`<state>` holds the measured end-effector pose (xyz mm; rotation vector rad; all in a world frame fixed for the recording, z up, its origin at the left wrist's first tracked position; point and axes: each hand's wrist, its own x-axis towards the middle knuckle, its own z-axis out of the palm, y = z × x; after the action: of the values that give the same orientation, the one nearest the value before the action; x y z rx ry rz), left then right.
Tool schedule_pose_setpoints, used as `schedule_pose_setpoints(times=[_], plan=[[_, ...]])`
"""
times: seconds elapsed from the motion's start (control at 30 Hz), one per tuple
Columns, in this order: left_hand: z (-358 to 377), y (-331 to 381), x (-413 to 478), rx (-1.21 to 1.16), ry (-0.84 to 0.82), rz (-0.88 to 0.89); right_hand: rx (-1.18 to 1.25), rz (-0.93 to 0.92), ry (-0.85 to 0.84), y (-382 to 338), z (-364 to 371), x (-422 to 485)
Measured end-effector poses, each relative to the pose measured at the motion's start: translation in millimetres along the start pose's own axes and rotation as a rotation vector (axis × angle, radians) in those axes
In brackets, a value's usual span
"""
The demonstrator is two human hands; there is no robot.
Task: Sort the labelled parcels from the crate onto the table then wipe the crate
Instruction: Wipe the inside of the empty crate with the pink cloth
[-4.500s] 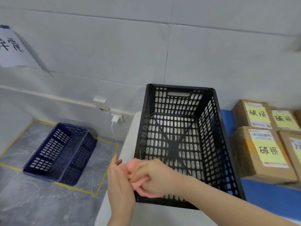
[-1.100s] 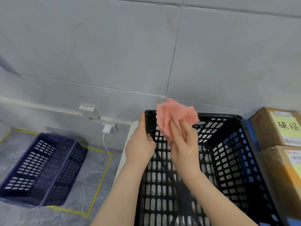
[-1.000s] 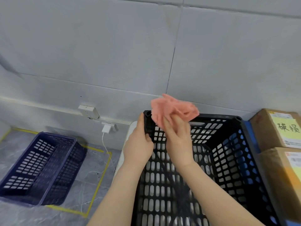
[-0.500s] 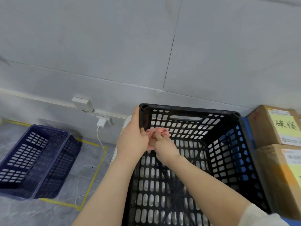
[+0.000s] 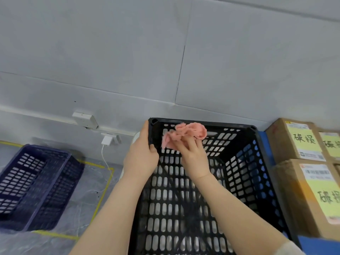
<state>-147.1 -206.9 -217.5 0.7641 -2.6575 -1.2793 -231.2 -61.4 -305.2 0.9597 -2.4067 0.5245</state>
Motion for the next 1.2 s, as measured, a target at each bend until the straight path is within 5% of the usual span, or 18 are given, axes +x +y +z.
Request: schedule_pose_setpoints(times=[0.43, 0.53, 0.63, 0.77, 0.83, 0.97, 1.03, 1.1, 1.2], plan=[[3, 3, 1, 0.023, 0.014, -0.02, -0.1, -0.132, -0.008, 15, 9, -3], [2, 2, 2, 0.009, 0.029, -0.005, -0.095, -0.128, -0.229, 24, 25, -28], [3, 0, 0, -0.015, 0.037, 0.015, -0.06, 0.131, -0.607, 27, 33, -62], [3, 0, 6, 0.02, 0.04, -0.004, 0.095, 0.312, -0.703, 32, 34, -46], [2, 1, 3, 0.01, 0.028, -0.011, 0.277, 0.436, -0.619, 20, 16, -34], [0, 8, -3, -0.038, 0.025, -0.011, 0.479, 0.621, 0.142, -21, -51, -24], [-1, 10, -4, -0.047, 0.018, -0.009, 0.42, 0.588, 0.386, -26, -78, -13], [-1, 11, -5, -0.044, 0.014, 0.003, 0.34, 0.53, 0.431, -15, -86, 4], [-1, 9, -4, -0.011, 0.017, -0.011, 0.204, 0.453, 0.16, 11, -56, 12]])
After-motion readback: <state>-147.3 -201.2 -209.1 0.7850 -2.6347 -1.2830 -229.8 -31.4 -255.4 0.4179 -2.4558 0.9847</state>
